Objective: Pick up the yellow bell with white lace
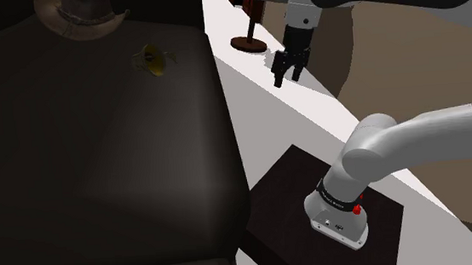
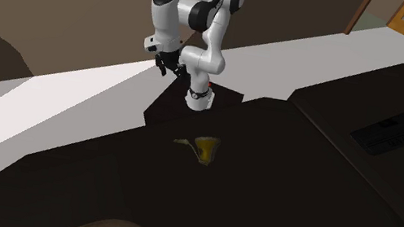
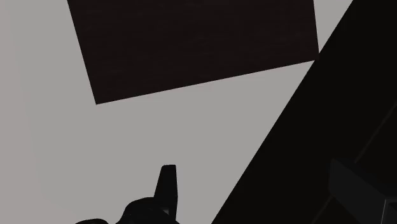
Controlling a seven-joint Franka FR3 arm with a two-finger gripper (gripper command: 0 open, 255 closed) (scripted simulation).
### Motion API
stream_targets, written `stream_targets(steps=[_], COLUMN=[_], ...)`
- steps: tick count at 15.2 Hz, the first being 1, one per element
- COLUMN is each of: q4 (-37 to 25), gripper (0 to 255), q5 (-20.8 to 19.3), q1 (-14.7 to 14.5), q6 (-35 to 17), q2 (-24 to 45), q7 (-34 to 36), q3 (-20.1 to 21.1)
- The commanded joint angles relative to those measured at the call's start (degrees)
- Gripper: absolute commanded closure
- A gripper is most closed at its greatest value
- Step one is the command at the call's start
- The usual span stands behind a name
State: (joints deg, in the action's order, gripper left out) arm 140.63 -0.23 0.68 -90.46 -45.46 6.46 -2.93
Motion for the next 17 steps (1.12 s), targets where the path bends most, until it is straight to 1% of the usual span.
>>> stream_targets(steps=[1,5,9,13,17], q4=[0.0,-3.34,-7.66,-12.94,-19.19], gripper=[0,0,0,0,0], q5=[0.0,2.78,4.54,5.19,4.6], q1=[0.0,-1.63,-2.78,-3.4,-3.7], q6=[0.0,-3.07,-5.89,-8.29,-10.11], q2=[0.0,4.09,8.88,14.24,20.13], q7=[0.0,5.12,10.14,15.16,20.36], q3=[0.0,4.44,8.69,12.85,16.88])
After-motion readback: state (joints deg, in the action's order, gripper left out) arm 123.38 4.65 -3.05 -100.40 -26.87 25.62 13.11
